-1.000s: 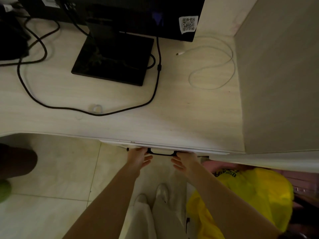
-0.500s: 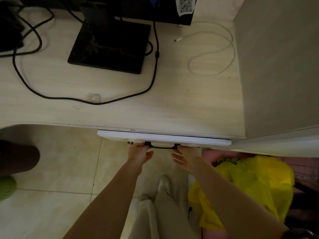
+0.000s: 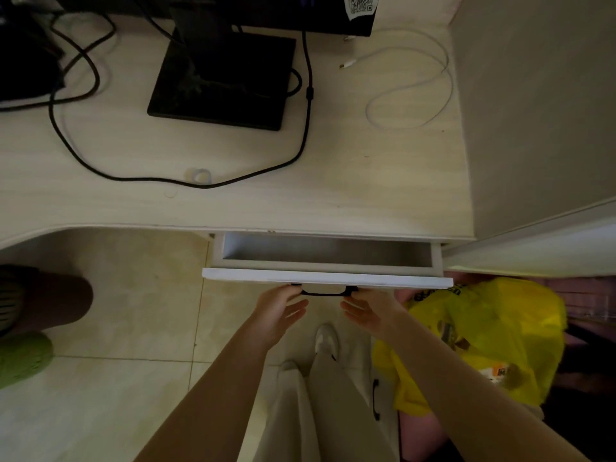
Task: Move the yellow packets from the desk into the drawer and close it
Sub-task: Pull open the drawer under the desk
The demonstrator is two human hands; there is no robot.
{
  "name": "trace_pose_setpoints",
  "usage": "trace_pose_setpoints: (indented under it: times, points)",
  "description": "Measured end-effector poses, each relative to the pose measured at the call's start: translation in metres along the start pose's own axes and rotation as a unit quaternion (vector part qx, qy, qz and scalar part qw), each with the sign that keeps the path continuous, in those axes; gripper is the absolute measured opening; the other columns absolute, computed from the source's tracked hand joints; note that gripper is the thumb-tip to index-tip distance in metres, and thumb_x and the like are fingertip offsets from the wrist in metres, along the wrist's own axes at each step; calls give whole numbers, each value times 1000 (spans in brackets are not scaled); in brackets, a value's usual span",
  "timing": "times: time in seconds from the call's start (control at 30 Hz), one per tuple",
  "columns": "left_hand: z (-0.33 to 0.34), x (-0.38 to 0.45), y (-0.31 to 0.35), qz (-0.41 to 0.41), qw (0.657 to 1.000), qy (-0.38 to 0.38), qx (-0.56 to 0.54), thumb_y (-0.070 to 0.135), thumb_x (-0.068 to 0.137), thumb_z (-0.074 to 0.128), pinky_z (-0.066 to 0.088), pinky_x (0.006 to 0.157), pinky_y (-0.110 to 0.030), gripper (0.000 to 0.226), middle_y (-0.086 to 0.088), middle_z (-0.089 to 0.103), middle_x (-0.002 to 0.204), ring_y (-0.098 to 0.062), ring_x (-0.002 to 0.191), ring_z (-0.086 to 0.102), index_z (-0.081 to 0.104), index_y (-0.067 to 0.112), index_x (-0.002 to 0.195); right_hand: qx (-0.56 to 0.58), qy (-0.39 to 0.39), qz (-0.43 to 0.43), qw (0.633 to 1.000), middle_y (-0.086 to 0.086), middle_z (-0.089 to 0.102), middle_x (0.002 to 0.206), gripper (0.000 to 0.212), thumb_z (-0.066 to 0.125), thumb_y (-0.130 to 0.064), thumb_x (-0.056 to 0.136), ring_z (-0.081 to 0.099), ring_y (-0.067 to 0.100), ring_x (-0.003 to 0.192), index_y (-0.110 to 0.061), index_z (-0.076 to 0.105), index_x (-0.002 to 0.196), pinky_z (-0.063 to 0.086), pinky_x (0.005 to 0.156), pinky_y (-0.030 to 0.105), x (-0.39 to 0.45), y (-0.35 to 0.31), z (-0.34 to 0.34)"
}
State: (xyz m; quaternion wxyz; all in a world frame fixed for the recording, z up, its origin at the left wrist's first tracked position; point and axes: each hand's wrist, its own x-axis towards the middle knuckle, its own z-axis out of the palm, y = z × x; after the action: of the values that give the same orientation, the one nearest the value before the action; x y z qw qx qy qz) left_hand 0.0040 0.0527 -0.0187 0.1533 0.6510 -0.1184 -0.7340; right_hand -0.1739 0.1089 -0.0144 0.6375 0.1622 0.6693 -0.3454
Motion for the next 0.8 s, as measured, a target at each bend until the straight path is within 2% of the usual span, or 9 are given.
trace_pose_setpoints:
  times: [0.1, 0.17, 0.2, 0.27, 0.33, 0.47, 0.6, 0.7, 0.8]
  points:
    - [-10, -6, 8, -1, 998, -32, -61, 6, 89, 57, 52, 88, -41, 13, -15, 63, 116, -35, 112, 60, 65, 3, 98, 77, -58, -12, 995, 15, 66, 82, 5, 66, 2, 76, 64, 28, 79, -2, 64, 78, 54, 82, 41, -17, -5, -8]
    - [-15, -6, 16, -2, 993, -39, -113, 5, 86, 56, 51, 86, -46, 7, -14, 60, 106, -40, 114, 55, 61, 8, 83, 113, -75, -20, 990, 16, 65, 80, 7, 66, 1, 69, 64, 28, 78, -2, 62, 74, 56, 77, 39, -23, -10, -15]
    - [-17, -6, 21, -6, 989, -37, -141, 7, 85, 58, 50, 87, -49, 3, -14, 57, 105, -40, 114, 53, 59, 10, 86, 131, -72, -20, 989, 16, 61, 82, 4, 61, 1, 74, 62, 28, 80, -3, 59, 75, 56, 79, 41, -24, -13, -18]
    - [-16, -8, 32, -10, 981, -30, -190, 15, 83, 64, 47, 93, -55, 24, -17, 49, 114, -39, 114, 52, 55, 12, 105, 159, -57, -22, 985, 16, 56, 90, 4, 56, -1, 80, 60, 28, 87, -5, 55, 82, 55, 81, 44, -26, -21, -20]
    - [-12, -8, 40, -11, 970, -22, -242, 19, 84, 67, 46, 97, -56, 42, -22, 46, 118, -38, 113, 51, 47, 10, 119, 190, -31, -25, 981, 18, 55, 101, 22, 61, -9, 82, 61, 33, 93, -7, 52, 102, 56, 78, 44, -32, -31, -20]
    - [-3, -7, 47, -20, 962, 26, -270, 12, 86, 67, 52, 87, -51, 41, -23, 42, 123, -36, 113, 46, 45, 6, 121, 288, 8, 15, 957, 25, 44, 99, 34, 57, -8, 90, 48, 46, 109, -7, 34, 116, 44, 100, 54, -45, -51, -16]
    - [-8, -3, 42, -14, 970, 13, -243, 9, 83, 69, 49, 95, -50, 32, -21, 45, 123, -34, 113, 50, 51, 3, 109, 303, 24, 41, 952, 20, 41, 113, 46, 57, -7, 90, 45, 41, 114, -17, 35, 129, 47, 95, 54, -45, -52, -10]
    - [-15, -1, 41, 7, 974, 16, -224, 8, 57, 84, 49, 96, -53, 72, -23, 50, 121, -37, 115, 54, 49, 4, 119, 327, 19, 54, 943, 17, 41, 129, 41, 57, -7, 91, 43, 39, 122, -17, 37, 126, 40, 106, 52, -52, -50, -9]
    - [-19, 0, 38, 15, 970, 43, -237, 2, 58, 82, 55, 83, -54, 84, -25, 48, 123, -42, 111, 55, 42, 7, 132, 378, 15, 62, 924, 15, 33, 143, 46, 53, -6, 94, 37, 38, 132, -17, 34, 134, 33, 112, 49, -57, -49, -12]
